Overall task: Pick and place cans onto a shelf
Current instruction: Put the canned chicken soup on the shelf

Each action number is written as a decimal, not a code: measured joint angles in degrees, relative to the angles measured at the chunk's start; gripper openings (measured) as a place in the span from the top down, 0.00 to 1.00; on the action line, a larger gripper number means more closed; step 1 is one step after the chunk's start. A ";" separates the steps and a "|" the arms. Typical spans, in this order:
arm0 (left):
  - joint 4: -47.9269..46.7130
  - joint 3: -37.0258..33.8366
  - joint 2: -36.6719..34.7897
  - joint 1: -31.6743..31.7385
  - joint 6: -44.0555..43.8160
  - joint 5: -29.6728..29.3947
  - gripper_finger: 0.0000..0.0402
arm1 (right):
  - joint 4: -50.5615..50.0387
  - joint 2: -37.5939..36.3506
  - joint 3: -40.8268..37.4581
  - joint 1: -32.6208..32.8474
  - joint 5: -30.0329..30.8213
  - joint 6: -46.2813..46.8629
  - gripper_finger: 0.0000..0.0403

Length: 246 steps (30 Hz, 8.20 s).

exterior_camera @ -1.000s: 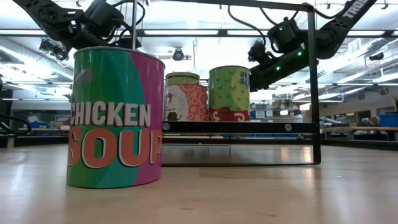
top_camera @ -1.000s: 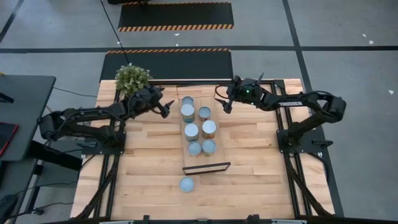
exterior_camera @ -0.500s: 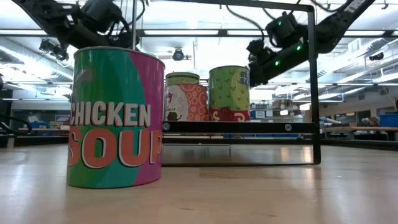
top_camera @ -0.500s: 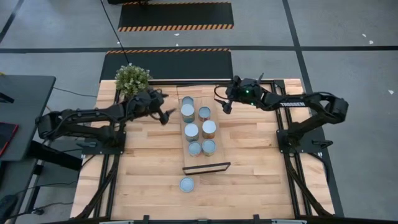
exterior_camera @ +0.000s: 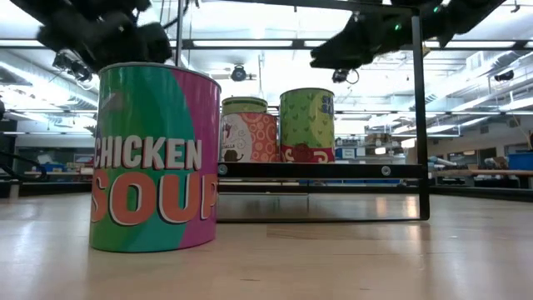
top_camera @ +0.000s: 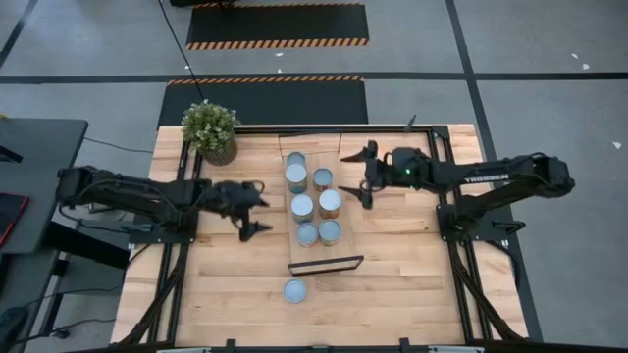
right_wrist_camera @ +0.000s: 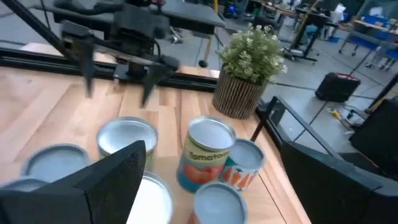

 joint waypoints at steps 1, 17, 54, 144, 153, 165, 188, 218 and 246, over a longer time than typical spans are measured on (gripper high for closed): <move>0.10 0.00 -0.02 -2.49 -2.29 -0.06 0.03 | -0.40 -0.40 0.00 1.63 1.81 0.18 0.05; 10.71 0.02 7.54 -43.60 -31.47 -32.66 0.03 | 0.51 -0.47 -0.04 30.12 30.93 6.65 0.05; 25.90 18.36 50.28 -49.64 -29.37 -42.87 0.03 | 20.69 25.72 8.23 55.67 48.89 20.46 0.05; 36.93 18.34 51.15 -44.98 -16.69 -44.11 0.03 | 2.88 51.60 26.32 45.50 27.49 35.69 0.03; 36.60 18.33 50.65 -46.56 -16.80 -46.67 0.03 | 5.86 51.58 26.32 45.37 25.98 35.73 0.22; 31.65 18.36 38.99 -55.26 -10.42 -52.75 0.03 | -2.57 42.20 35.38 49.58 29.59 27.78 0.27; 3.36 18.36 26.48 -55.20 -16.35 -63.18 0.03 | -25.12 25.51 38.76 24.48 6.13 5.70 0.27; 24.29 1.26 18.32 -30.39 4.78 -37.16 0.03 | -8.41 26.24 25.23 12.07 -15.39 5.49 0.27; 34.90 5.95 18.34 -20.36 9.17 -24.28 0.03 | -11.51 26.24 25.42 16.76 -6.53 2.90 0.27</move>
